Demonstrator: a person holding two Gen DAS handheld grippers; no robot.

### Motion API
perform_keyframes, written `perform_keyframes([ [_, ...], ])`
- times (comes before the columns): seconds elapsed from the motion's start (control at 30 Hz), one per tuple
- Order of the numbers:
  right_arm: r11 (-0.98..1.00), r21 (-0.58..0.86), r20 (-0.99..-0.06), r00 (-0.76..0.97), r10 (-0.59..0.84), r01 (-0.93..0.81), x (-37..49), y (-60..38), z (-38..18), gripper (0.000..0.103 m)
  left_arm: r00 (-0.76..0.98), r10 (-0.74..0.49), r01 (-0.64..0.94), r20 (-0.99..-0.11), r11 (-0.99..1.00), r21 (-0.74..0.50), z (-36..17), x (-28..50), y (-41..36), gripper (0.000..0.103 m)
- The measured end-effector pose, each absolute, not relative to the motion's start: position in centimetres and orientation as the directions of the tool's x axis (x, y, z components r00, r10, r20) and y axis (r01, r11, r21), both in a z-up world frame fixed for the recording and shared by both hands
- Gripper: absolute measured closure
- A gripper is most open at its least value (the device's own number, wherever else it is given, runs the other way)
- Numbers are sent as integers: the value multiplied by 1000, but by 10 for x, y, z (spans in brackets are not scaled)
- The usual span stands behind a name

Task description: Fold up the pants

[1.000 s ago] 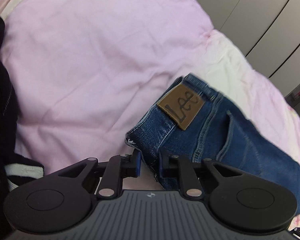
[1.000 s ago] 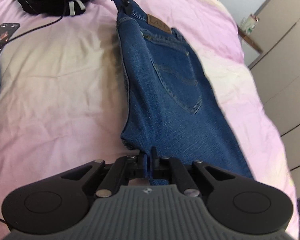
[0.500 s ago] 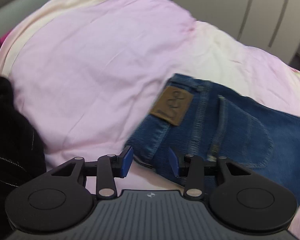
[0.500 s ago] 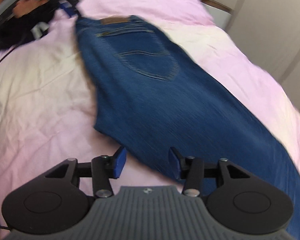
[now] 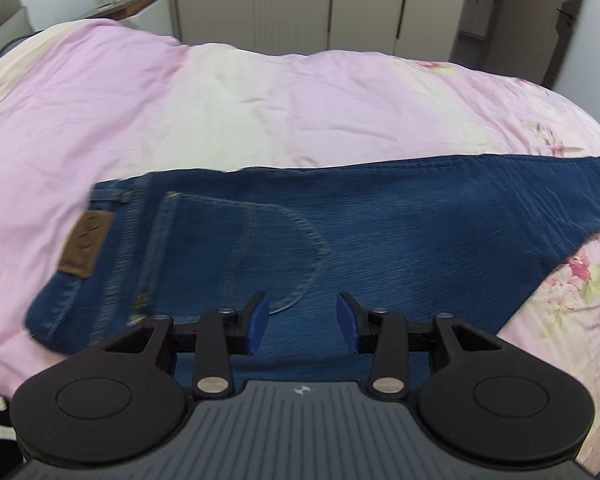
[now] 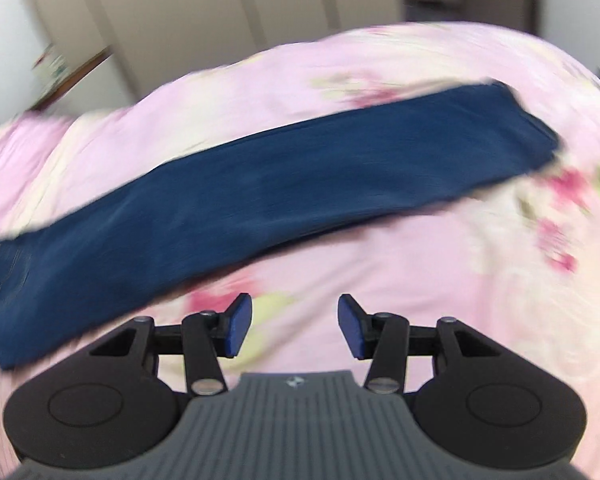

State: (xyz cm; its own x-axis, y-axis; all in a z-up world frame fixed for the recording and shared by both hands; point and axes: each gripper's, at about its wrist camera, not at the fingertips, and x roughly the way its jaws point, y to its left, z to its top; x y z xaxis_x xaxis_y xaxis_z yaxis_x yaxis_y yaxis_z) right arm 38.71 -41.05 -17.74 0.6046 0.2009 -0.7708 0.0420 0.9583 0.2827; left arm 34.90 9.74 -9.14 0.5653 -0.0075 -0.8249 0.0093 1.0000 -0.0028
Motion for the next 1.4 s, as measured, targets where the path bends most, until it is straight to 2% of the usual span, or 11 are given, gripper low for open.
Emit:
perform_keyframes([
  [0.13,898,373,-756,638,150,231,403,-495,-195,59,546,-23,50,-837,999,5,-107,383,64,60],
  [0.33,821,436,-734,674,87,369,442,-581,-218,59,519,-59,111,-853,994,-1,-137,443,17,60],
  [0.63,660,580,-671,739,56,477,494,-650,-264,60,494,-48,129,-868,991,18,-183,517,-22,60],
  [0.97,554,677,-611,789,58,484,528,-680,-306,68,522,39,67,-852,994,87,-200,563,-40,60],
  [1.03,552,677,-611,790,52,487,533,-678,-304,76,540,67,62,-839,991,119,-196,566,-46,61],
  [1.07,565,671,-611,790,52,481,535,-676,-300,87,554,73,59,-829,990,126,-192,565,-48,66],
  [1.1,579,669,-603,796,56,466,536,-674,-295,90,567,69,55,-821,991,121,-186,563,-48,67],
  [1.17,622,655,-579,814,47,429,537,-671,-279,93,581,18,73,-814,995,74,-174,557,-49,68],
  [1.2,640,650,-567,822,51,409,537,-669,-269,101,579,-34,116,-815,992,42,-169,553,-54,69],
  [1.27,676,638,-555,829,69,370,541,-667,-246,102,567,-145,245,-811,970,-3,-159,544,-74,69],
  [1.4,752,588,-536,840,86,298,546,-654,-197,102,526,-269,421,-807,906,-27,-158,529,-126,73],
])
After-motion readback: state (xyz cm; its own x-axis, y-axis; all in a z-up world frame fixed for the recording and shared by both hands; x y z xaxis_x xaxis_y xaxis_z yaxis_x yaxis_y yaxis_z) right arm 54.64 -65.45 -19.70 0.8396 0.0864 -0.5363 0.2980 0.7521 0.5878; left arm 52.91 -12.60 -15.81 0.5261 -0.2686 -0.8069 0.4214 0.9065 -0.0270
